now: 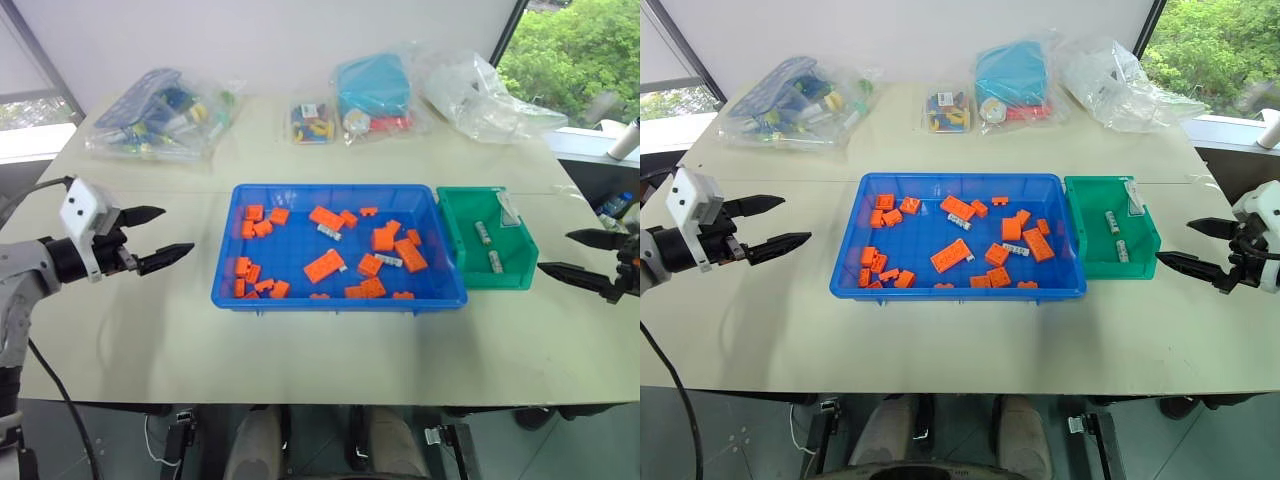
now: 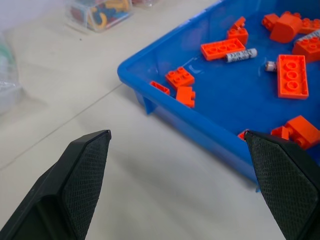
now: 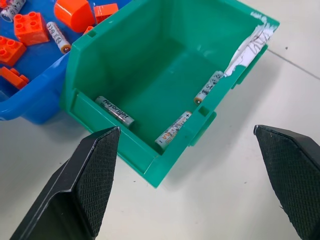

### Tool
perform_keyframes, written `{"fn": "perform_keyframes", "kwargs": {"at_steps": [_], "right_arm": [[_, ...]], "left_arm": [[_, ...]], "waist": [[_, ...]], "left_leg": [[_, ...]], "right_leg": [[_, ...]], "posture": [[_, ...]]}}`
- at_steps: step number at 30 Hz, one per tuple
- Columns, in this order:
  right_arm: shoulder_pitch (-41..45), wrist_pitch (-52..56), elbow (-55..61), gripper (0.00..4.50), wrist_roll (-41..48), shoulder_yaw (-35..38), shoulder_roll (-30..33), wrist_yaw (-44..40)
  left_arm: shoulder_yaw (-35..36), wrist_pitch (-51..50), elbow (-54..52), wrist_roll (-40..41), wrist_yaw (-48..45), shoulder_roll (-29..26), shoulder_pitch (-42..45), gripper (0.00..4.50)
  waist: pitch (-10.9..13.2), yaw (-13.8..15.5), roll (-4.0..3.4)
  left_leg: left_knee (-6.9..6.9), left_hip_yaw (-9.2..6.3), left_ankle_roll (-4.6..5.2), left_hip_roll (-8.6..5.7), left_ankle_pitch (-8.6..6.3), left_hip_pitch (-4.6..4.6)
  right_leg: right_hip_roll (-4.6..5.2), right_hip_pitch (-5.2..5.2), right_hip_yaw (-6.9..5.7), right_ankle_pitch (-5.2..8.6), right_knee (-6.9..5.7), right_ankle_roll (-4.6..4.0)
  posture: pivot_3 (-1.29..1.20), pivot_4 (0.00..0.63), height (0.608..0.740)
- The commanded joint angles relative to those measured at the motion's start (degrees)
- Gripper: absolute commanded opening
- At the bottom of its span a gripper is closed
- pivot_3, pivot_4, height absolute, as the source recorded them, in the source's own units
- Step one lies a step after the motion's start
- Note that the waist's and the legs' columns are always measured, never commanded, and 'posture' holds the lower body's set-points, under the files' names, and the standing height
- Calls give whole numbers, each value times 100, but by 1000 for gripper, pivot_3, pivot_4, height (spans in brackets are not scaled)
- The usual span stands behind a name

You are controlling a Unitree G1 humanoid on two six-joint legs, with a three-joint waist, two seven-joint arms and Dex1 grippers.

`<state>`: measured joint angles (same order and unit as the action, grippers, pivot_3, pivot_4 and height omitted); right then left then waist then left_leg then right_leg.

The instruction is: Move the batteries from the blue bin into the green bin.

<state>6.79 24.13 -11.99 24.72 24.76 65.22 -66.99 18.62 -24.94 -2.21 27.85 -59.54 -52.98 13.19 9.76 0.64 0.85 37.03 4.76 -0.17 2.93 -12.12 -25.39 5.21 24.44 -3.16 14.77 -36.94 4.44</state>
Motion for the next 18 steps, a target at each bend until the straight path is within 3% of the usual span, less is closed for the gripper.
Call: {"fn": "perform_keyframes", "kwargs": {"at_steps": [1, 5, 10, 18], "right_arm": [[95, -164, 34, 4416, -44, 95, -1, 49], [501, -367, 107, 4416, -229, -246, 73, 72], [1780, -126, 884, 4416, -218, -1201, 78, -161], [4464, -194, 1024, 4416, -869, -3631, -1512, -939]], "left_arm": [[54, 38, -202, 5, 29, -60, 19, 4500], [-3, -344, -574, 315, -15, -48, 111, 4500], [-217, -637, -1231, 640, -253, -74, 69, 4500], [-588, -739, -1672, 860, -991, -402, 47, 4500]], "waist": [[0, 5, 0], [1, -4, -2], [15, -58, -25], [22, -165, -28]], "left_leg": [[0, 0, 0, 0, 0, 0], [1, 0, 0, 0, 0, 0], [1, -2, 0, 0, 0, 1], [-3, -3, 0, 4, 0, -1]], "right_leg": [[0, 0, 0, 0, 0, 0], [0, 0, 0, 0, 0, 0], [-1, 4, 3, -1, -7, 1], [-16, 12, 3, -2, -13, 4]], "posture": [[0, 150, 736], [0, 150, 736], [0, 150, 736], [0, 150, 736]]}}
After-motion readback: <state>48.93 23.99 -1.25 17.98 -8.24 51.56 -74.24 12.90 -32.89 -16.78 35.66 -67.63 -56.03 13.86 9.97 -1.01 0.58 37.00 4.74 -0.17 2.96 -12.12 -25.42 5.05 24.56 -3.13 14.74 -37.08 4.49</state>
